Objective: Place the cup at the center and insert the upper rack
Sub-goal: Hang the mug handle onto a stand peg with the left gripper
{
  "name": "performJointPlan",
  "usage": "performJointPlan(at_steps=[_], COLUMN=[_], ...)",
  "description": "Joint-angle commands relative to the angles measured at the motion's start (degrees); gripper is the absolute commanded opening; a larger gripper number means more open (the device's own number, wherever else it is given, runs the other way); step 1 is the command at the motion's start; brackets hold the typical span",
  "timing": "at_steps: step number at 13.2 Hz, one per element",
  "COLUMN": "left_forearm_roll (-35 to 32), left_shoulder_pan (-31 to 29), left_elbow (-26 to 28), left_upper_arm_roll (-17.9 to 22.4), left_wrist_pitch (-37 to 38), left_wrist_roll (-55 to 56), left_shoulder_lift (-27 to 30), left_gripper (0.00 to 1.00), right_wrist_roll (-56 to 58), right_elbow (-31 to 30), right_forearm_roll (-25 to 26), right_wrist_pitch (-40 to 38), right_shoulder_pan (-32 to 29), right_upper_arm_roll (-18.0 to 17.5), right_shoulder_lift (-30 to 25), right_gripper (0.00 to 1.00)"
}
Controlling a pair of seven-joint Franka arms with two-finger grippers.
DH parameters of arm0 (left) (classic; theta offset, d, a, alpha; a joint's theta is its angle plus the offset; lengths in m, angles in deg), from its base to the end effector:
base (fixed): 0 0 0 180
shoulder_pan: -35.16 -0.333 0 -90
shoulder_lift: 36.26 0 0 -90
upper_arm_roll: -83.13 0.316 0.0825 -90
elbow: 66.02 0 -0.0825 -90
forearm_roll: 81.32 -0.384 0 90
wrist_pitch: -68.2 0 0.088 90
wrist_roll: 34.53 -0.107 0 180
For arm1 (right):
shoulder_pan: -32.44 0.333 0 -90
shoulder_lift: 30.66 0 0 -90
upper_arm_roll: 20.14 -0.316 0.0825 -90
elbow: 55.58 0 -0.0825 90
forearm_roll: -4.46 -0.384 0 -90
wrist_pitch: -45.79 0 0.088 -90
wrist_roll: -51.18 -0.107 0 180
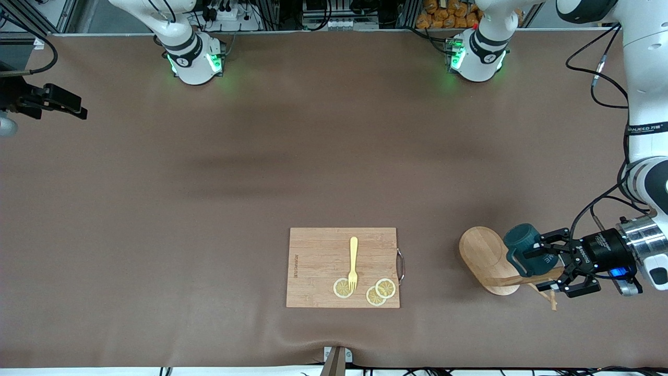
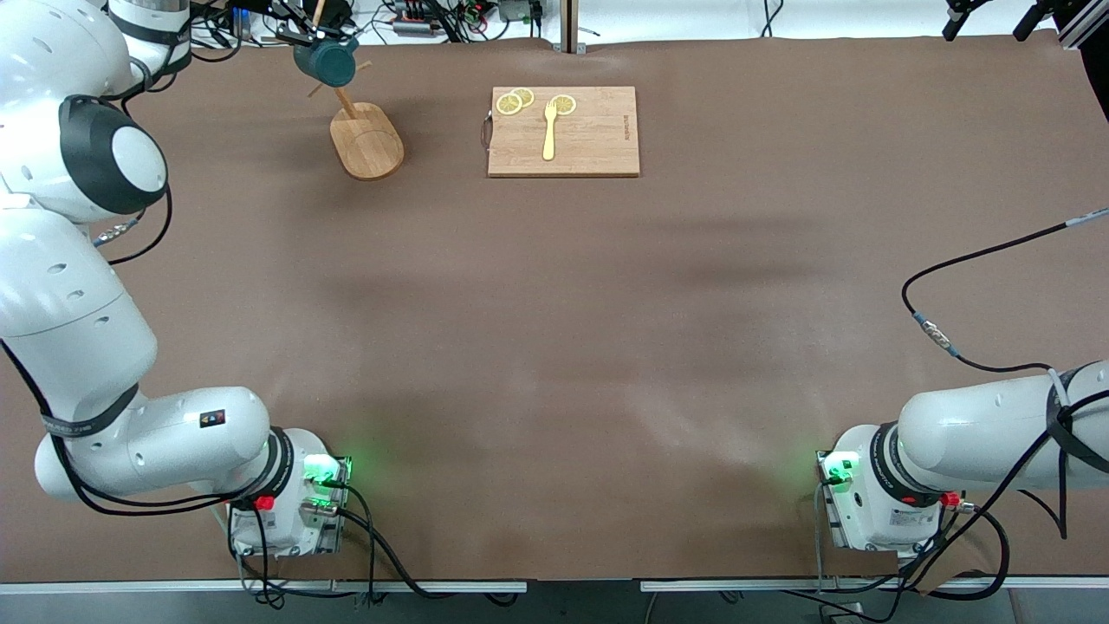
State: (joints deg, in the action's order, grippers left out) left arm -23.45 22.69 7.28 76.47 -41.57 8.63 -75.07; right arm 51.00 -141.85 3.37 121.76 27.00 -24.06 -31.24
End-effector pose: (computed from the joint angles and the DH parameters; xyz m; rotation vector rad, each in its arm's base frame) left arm 0.7462 0.0384 0.3864 1.7362 1.2855 -0.4212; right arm 0.5246 -0.0113 0.6406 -3.1100 0.0415 0.2642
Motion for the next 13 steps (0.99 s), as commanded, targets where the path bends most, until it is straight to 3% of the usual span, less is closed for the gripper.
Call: performJointPlan(at_steps=[1, 10, 13], left_forearm_roll=[1.0, 0.7, -4.3], left_shoulder_pan=[0.1, 0.2, 2.0], left_elbow=[-0.3, -0.3, -0.1], left_upper_arm_roll=[-0.2, -0.2, -0.1], left_wrist_pitch=[0.1, 0.5, 0.4], left_wrist_roll=[0.0, 5.8, 8.2], left_shoulder_lift=[0.8, 5.3, 7.5], left_gripper=[1.00, 1.00, 1.00], right_wrist_roll=[-0.7, -0.8, -0.8], right_elbow=[0.5, 0.6, 0.8], right_forearm_roll=[0.6, 0.6, 1.1], right_wrist_pitch=[-0.5, -0.3, -0.1], right_shoulder_pan=[0.0, 0.1, 0.1], right_upper_arm_roll=[-0.3, -0.5, -0.6], right_shoulder_lift=[0.1, 0.0, -0.3], right_gripper=[1.00, 1.00, 1.00])
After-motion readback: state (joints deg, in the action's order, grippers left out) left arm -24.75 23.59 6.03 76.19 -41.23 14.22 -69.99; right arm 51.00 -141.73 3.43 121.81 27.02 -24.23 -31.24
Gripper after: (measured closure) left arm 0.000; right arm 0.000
